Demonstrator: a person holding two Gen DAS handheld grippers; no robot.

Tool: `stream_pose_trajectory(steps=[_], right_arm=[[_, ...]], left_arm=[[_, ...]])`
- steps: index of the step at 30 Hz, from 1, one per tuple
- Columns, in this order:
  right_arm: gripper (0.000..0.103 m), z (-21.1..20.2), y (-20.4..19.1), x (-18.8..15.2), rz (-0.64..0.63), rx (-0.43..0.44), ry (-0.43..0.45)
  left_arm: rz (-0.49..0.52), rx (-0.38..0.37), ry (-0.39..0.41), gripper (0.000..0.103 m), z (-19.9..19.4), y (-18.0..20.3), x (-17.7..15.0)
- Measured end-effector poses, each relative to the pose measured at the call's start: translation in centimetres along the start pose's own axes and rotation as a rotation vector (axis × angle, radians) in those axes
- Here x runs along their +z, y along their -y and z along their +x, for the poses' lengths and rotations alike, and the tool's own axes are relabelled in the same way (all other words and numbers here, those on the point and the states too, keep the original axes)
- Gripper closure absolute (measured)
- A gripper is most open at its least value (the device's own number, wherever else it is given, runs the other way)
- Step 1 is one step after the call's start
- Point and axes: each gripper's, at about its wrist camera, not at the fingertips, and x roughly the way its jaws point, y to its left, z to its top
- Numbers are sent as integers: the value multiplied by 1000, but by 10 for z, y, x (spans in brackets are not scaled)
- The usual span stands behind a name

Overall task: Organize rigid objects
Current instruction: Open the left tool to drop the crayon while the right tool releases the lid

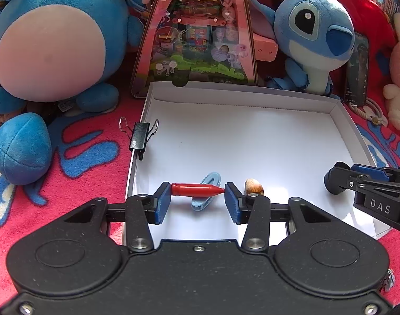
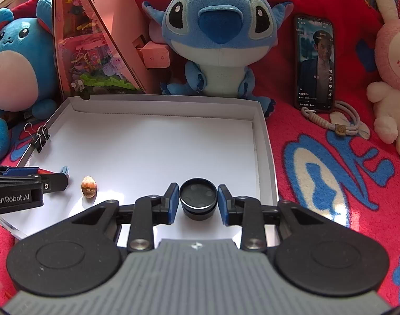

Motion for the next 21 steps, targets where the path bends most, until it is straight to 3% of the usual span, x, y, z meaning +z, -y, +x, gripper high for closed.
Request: stream_pose_trajectory(steps=[10, 17, 21], right_arm=[[65, 2, 1, 0, 3, -5, 1], [61, 1, 1, -1, 1, 3, 5], [49, 1, 1, -2, -6, 0, 10]], left_arm=[[7, 2, -8, 55, 2, 2, -2], [8, 2, -5, 46, 2, 1, -4], [12, 0, 2, 41, 0, 1, -6]])
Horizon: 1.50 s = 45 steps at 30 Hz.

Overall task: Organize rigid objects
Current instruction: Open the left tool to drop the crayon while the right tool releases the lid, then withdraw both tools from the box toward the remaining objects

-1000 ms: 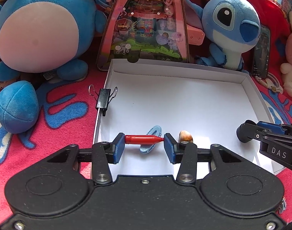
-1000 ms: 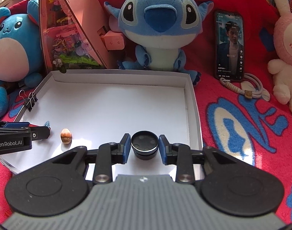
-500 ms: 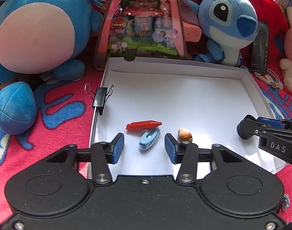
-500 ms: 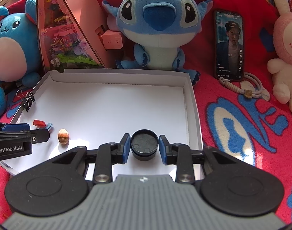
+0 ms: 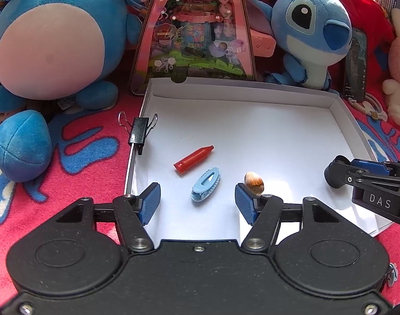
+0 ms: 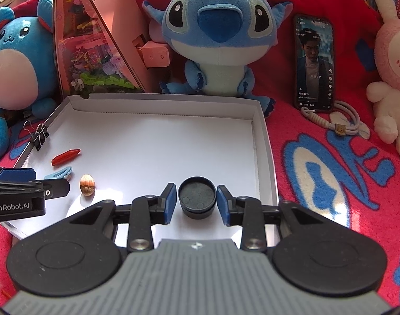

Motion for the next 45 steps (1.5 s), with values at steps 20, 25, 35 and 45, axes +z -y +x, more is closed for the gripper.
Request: stream_pose_trajectory(steps=[20, 25, 35, 45], right_arm=[[23, -28, -3, -16, -43, -4, 81], [19, -40, -6, -25, -67, -2, 112], [16, -73, -6, -46, -86, 32, 182], [13, -101, 1, -76, -142, 20, 254]], left_arm=[[78, -3, 77, 27, -35, 10, -19], [101, -16, 103, 26, -51, 14, -29], [181, -33, 179, 22, -87, 25, -59], [215, -56, 201, 20, -112, 25, -94]])
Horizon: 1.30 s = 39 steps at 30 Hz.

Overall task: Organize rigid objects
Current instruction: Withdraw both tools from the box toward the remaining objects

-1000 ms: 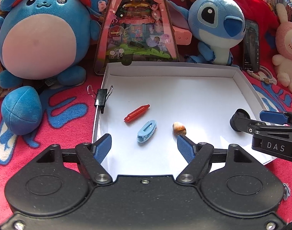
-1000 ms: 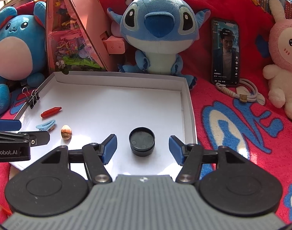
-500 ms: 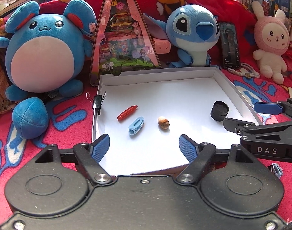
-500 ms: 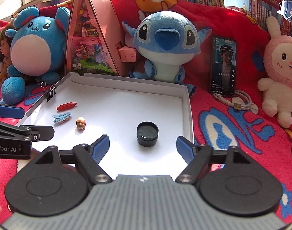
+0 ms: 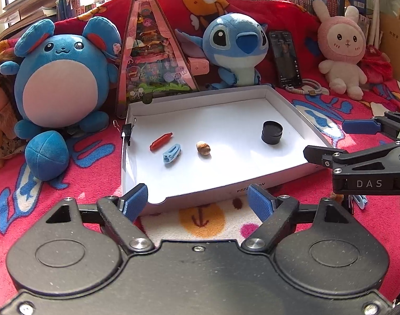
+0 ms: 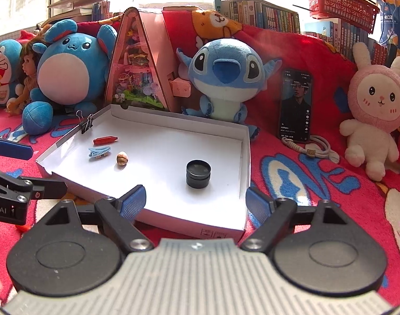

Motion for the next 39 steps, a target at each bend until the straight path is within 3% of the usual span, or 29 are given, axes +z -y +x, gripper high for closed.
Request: stream_pose_trajectory(steps=[21, 34, 39], right_arm=[[7, -51, -10, -60, -152, -3, 85], [7, -57, -11, -90, -126, 5, 63], [7, -57, -9, -97, -100, 13, 48]], left_arm=[[-34, -33, -1, 19, -30, 7, -56], [-53, -46, -22, 20, -35, 7, -85], [-66, -41, -27, 28, -35, 4, -93]])
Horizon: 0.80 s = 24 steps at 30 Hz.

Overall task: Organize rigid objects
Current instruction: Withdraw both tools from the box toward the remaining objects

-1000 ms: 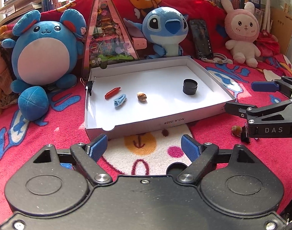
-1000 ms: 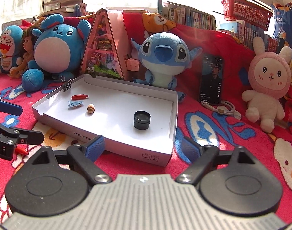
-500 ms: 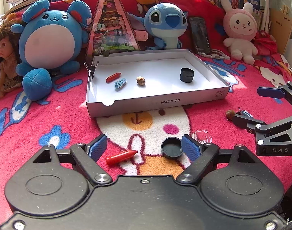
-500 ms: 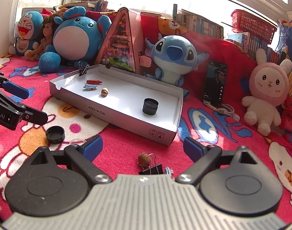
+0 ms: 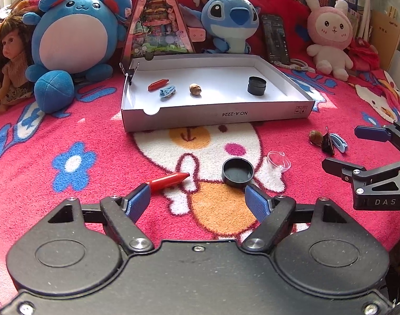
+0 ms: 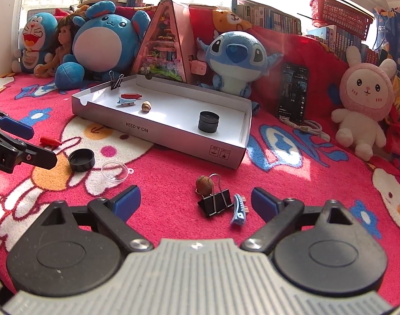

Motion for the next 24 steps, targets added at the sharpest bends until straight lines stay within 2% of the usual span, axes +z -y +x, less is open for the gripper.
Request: stream_pose_trajectory(steps=[6, 10, 13, 16, 18, 20, 24], right_arm=[[8, 1, 0, -6, 17, 12, -28], [10, 4, 4, -9, 36, -15, -41], [12, 4, 10, -9, 65, -33, -40], [18, 5, 16, -9, 73, -65, -48], [32, 6, 19, -9, 79, -89, -70], [39, 9, 24, -11, 96, -114, -94], [44, 10, 33, -13, 135, -119, -100]], left_arm=[[-28, 17, -5, 38, 2, -5, -5], [-36, 100, 17, 47, 2, -10, -6], [-46, 112, 17, 48, 3, -15, -6], [-68, 111, 14, 52, 5, -18, -6], [-88, 111, 19, 57, 7, -19, -6], [-107, 104, 19, 60, 8, -19, -7], [-113, 88, 17, 61, 13, -14, -6]])
